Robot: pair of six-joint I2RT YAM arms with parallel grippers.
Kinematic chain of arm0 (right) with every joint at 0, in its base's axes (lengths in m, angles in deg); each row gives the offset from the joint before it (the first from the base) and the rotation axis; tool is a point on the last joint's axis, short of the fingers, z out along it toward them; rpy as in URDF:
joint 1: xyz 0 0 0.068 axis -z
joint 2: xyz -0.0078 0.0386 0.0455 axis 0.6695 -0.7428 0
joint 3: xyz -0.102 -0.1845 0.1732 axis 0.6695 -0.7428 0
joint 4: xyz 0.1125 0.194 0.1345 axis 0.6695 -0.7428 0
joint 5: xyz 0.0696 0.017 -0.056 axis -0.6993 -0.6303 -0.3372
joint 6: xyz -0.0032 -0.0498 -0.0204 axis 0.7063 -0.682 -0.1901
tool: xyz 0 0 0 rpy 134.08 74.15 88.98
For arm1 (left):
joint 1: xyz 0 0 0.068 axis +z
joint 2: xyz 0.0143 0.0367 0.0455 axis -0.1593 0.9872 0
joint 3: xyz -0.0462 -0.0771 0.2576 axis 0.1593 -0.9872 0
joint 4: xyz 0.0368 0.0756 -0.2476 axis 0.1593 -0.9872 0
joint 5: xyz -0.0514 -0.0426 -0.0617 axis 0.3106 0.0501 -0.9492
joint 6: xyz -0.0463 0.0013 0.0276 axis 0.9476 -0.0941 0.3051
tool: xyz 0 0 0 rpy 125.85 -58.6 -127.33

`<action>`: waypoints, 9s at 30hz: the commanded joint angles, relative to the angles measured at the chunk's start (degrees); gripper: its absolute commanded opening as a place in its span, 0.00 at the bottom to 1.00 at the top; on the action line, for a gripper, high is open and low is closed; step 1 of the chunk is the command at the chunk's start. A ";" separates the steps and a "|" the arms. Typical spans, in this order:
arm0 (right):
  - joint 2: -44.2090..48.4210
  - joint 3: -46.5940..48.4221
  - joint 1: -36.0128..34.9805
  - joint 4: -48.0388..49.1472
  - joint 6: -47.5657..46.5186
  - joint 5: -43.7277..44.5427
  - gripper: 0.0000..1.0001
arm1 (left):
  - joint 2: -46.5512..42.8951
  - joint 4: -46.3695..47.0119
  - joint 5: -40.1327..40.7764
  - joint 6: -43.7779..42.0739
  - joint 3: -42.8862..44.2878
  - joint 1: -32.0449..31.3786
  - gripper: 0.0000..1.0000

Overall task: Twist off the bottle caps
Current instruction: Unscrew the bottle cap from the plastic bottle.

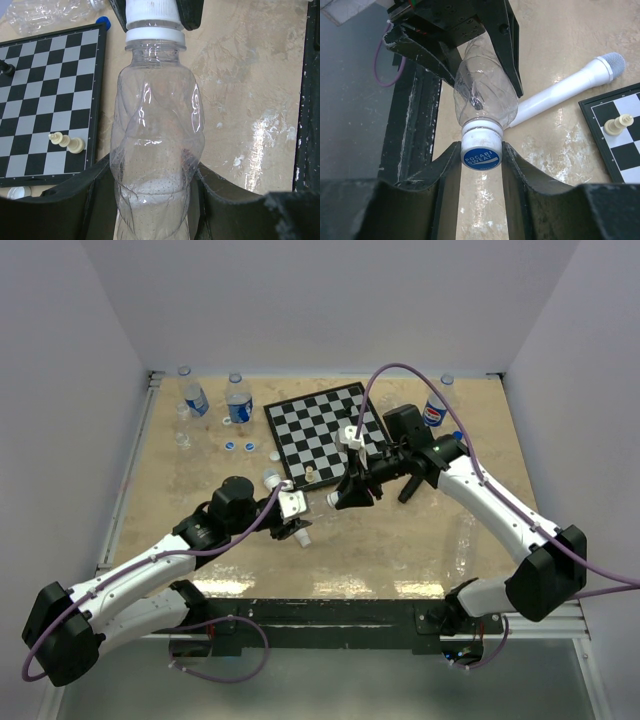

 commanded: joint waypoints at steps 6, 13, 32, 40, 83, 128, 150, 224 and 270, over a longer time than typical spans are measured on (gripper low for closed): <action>0.14 4.91 -0.35 -12.91 -22.27 -4.68 0.00 | -0.36 2.04 -0.42 0.26 1.43 0.10 0.05; 2.77 4.56 -0.61 -24.02 -69.02 -2.85 0.00 | -0.54 1.95 -0.51 0.26 1.35 -0.08 0.05; 3.47 4.91 -0.44 -22.80 -73.33 0.69 0.57 | -0.89 1.95 -0.42 0.26 1.26 -0.17 0.05; 8.83 2.28 1.84 -4.03 -31.90 -2.50 0.77 | -0.80 1.86 -0.25 0.26 1.26 -0.17 0.05; 2.60 -1.15 0.62 4.72 3.60 -2.75 0.40 | -0.01 1.86 -0.25 0.26 1.35 -0.17 0.05; 5.85 2.72 2.55 -14.37 -53.14 -5.04 0.70 | -0.36 1.77 -0.25 0.18 1.26 -0.34 0.04; 3.66 0.08 2.37 0.42 0.18 -3.28 0.98 | -0.10 1.77 -0.69 0.26 1.43 -0.34 0.04; 4.88 4.04 0.17 -2.50 -29.76 -0.02 0.76 | -0.19 1.77 -0.34 0.18 1.34 -0.52 0.04; -3.02 9.56 -0.18 -20.03 -35.96 -2.05 0.00 | -0.27 1.77 -0.60 0.26 1.43 -0.52 0.04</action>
